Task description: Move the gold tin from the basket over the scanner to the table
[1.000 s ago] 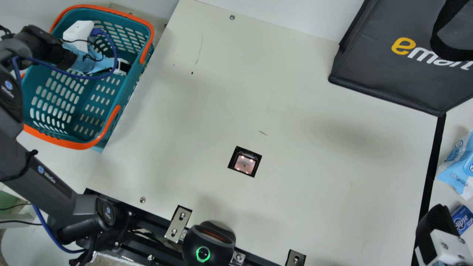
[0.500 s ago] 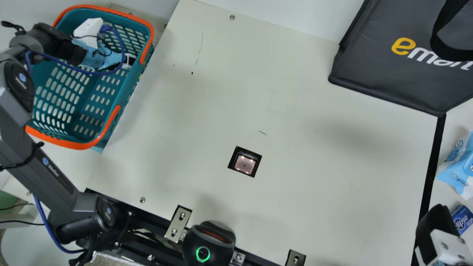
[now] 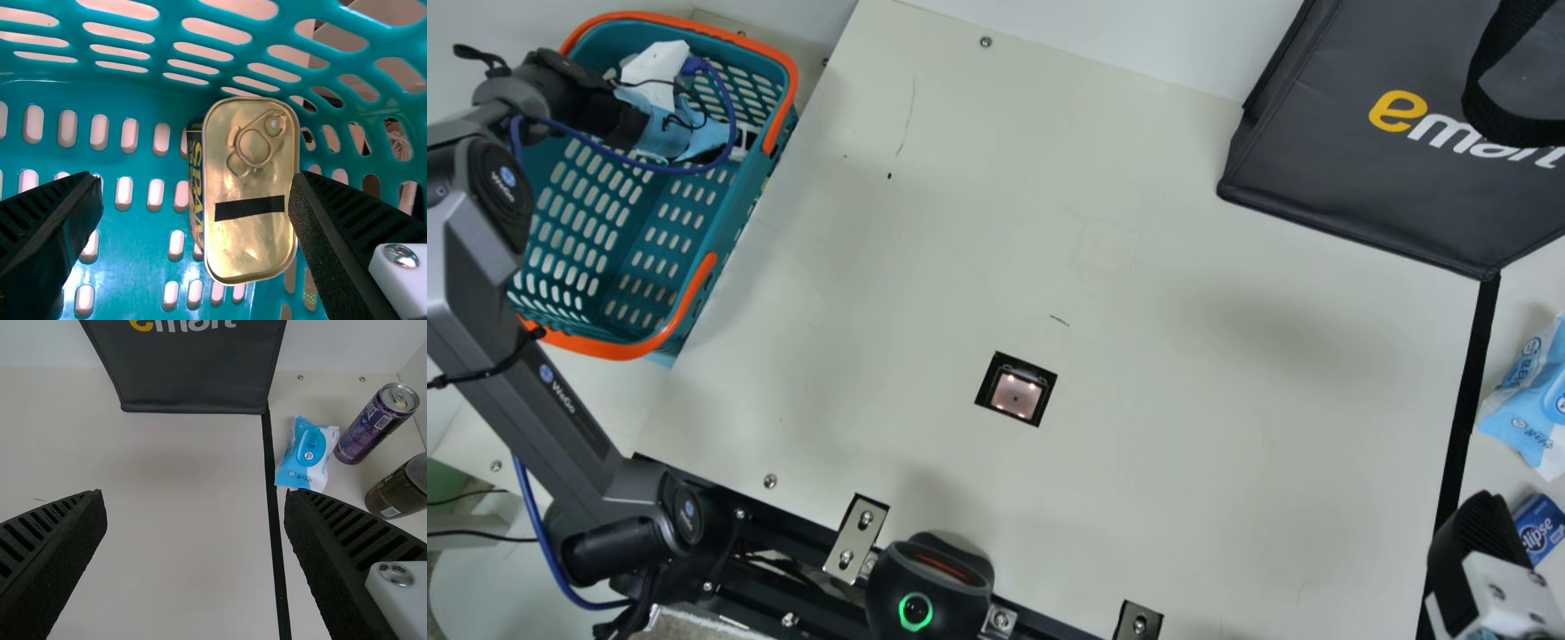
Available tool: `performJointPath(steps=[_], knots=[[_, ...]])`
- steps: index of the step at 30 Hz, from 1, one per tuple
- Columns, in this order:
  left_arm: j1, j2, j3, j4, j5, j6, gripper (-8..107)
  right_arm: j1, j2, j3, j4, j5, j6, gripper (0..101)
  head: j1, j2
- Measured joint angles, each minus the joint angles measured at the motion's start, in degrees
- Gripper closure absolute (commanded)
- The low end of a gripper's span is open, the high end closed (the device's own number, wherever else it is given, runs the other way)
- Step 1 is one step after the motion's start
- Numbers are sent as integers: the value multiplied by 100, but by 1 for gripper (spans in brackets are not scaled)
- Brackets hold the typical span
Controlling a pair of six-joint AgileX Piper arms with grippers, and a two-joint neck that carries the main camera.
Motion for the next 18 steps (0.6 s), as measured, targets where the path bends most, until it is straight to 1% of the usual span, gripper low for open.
performJointPath(steps=[9, 18], knots=[[0, 164, -142, 196, 3, -50, 9, 0, 0, 0, 0, 0, 0, 6, 9, 0], [25, 177, -165, 494, -158, -168, 9, 0, 0, 0, 0, 1, 0, 6, 0, 0]])
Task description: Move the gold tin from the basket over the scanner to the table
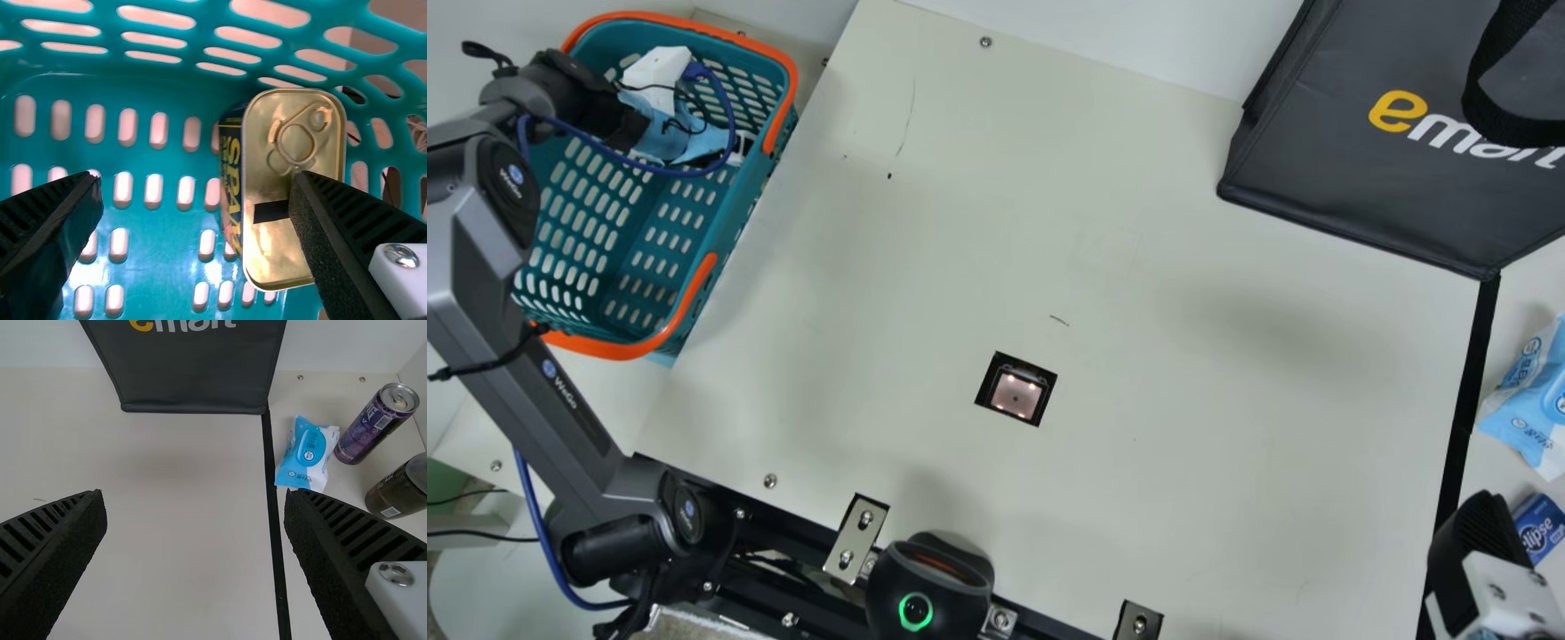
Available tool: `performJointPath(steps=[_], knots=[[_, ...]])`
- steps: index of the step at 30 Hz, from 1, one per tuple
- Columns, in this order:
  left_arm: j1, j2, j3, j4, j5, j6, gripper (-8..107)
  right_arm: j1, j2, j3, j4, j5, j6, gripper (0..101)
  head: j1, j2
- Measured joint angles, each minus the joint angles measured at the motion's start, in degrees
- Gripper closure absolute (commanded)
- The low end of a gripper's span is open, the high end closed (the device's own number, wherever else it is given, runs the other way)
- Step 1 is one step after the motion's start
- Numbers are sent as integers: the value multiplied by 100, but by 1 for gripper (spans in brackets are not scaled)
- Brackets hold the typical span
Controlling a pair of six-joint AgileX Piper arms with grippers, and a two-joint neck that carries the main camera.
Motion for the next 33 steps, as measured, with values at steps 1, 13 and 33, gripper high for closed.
performJointPath(steps=[1, 13, 33], knots=[[15, -13, 0, 42, -26, 0, 9, 0, 0, 0, 0, 0, 0, 6, 9, 0], [234, -136, 82, 421, -381, -27, 9, 0, 0, 0, 0, 0, 0, 6, 9, 0], [353, -472, 61, -204, 583, 1015, 9, 0, 0, 0, 0, 0, 0, 6, 9, 0]])
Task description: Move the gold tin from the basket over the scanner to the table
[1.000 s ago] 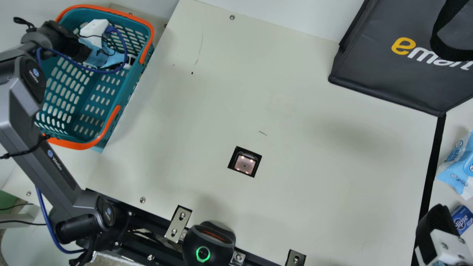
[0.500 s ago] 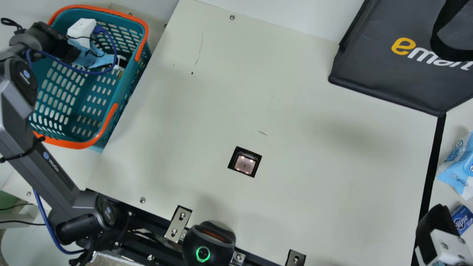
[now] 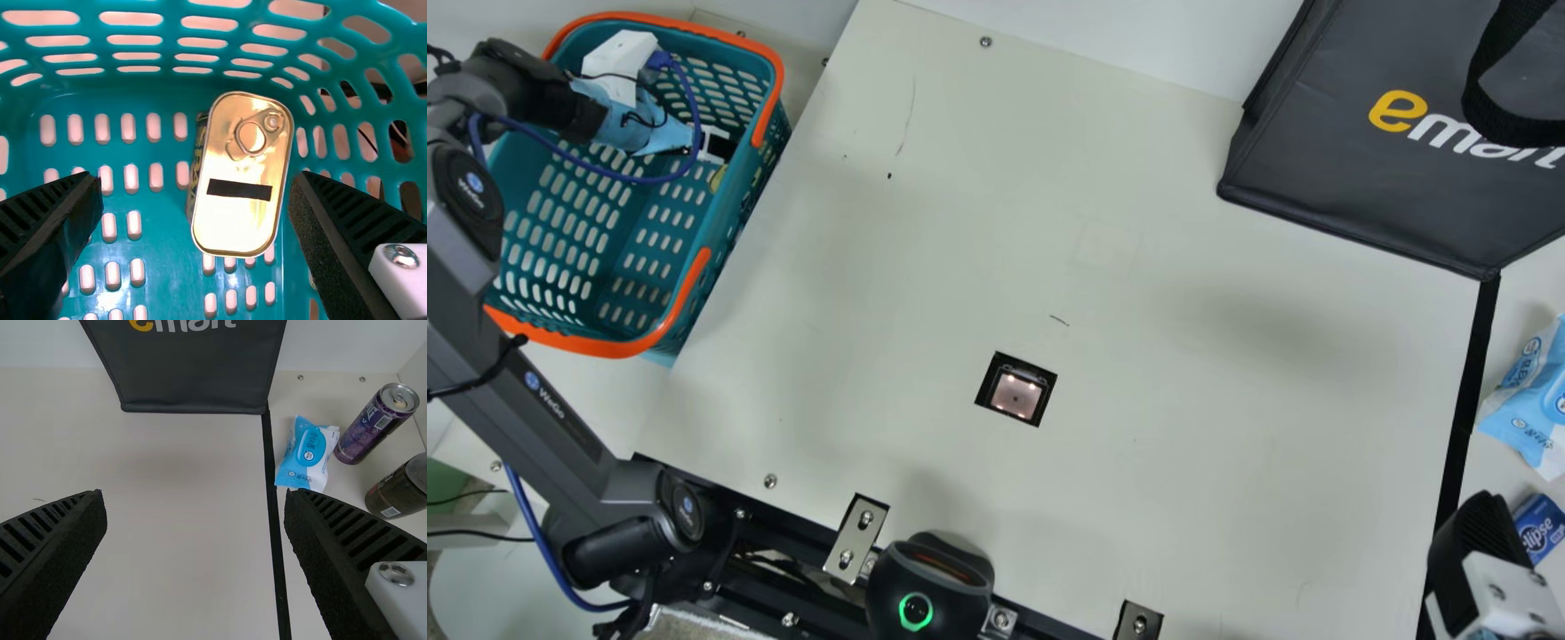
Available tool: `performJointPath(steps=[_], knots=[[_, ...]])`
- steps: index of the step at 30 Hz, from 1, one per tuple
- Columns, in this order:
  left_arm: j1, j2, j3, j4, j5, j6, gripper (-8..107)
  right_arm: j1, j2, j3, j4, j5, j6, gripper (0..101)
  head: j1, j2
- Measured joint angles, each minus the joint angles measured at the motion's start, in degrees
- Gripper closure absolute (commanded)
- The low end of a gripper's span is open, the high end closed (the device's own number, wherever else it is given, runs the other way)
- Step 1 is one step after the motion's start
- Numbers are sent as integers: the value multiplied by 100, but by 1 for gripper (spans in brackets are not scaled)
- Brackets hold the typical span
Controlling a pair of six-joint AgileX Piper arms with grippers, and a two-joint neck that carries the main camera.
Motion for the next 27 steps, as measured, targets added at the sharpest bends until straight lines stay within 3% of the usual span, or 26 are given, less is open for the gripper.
performJointPath(steps=[12, 27], knots=[[-229, 13, 113, 111, 58, 531, 9, 0, 0, 0, 0, -11, 0, 6, 0, 0], [-326, 179, 417, 185, -513, 1338, 9, 0, 0, 0, 0, -11, 0, 6, 0, 0]])
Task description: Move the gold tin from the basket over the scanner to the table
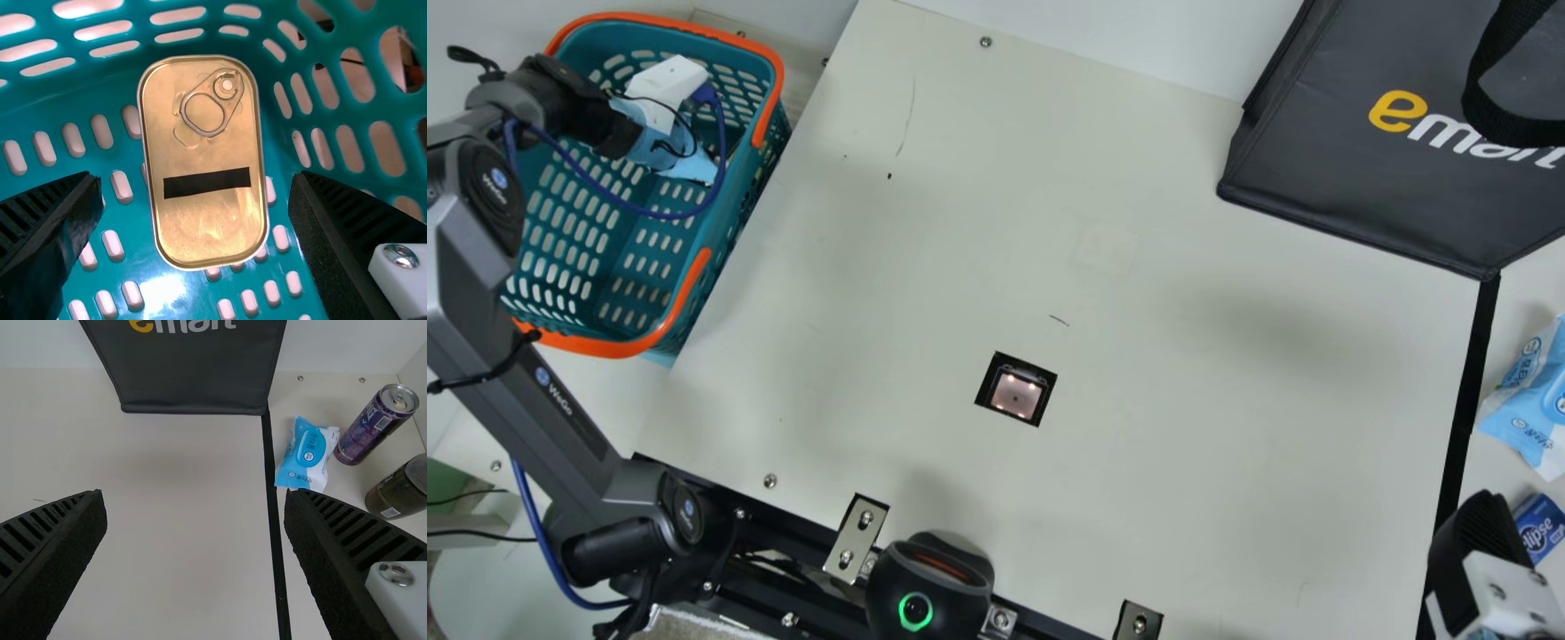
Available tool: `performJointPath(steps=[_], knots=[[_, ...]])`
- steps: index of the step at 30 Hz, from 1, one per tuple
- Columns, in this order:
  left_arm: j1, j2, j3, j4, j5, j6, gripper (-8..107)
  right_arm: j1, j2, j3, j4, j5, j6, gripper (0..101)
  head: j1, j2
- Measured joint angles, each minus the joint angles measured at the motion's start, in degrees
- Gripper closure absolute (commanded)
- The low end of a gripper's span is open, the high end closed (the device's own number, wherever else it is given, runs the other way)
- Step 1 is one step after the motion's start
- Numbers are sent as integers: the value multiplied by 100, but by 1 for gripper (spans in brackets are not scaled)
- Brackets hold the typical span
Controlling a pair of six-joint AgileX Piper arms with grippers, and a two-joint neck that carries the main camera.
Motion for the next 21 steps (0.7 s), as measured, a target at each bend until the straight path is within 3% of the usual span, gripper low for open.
performJointPath(steps=[10, 21], knots=[[-176, 249, -11, -22, -486, 110, 9, 0, 0, 0, 0, 0, 0, 6, -9, 0], [-270, 255, 60, 34, -884, -228, 82, 0, 0, 0, 0, 6, 0, 6, -9, 0]])
